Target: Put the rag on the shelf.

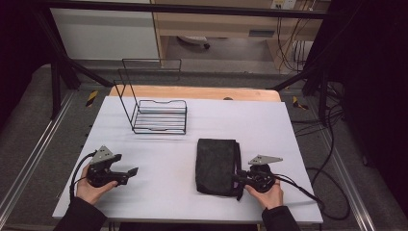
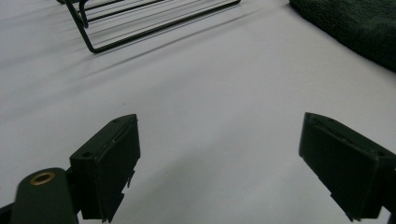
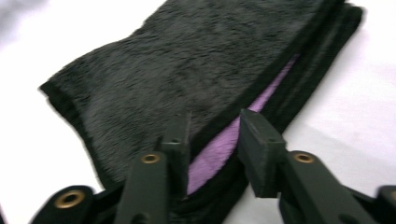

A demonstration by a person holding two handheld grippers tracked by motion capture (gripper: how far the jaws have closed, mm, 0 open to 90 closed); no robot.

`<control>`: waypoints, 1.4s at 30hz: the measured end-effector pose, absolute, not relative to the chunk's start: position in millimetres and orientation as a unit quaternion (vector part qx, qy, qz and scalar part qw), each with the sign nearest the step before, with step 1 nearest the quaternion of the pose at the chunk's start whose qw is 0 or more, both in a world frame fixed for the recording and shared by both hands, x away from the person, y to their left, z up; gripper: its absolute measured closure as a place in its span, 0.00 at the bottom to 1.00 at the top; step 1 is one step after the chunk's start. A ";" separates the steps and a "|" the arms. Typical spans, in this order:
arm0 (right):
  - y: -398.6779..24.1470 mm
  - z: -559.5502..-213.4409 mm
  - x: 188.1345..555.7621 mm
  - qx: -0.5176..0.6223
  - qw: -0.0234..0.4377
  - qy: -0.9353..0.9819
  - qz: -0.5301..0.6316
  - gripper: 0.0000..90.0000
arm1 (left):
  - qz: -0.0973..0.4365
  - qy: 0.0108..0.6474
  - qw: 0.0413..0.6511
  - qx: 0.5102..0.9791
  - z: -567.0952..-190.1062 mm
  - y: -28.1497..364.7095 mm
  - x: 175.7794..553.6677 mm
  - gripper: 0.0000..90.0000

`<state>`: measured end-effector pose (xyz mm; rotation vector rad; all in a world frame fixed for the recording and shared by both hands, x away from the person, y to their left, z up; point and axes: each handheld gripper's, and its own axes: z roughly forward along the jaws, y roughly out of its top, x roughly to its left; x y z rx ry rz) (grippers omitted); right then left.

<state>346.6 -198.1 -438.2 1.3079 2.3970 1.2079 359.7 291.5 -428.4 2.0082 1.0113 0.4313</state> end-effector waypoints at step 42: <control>-196.3 -434.5 357.9 0.455 0.098 0.785 0.407 0.96 | 0.148 0.381 0.407 0.817 -415.7 234.3 357.9 0.15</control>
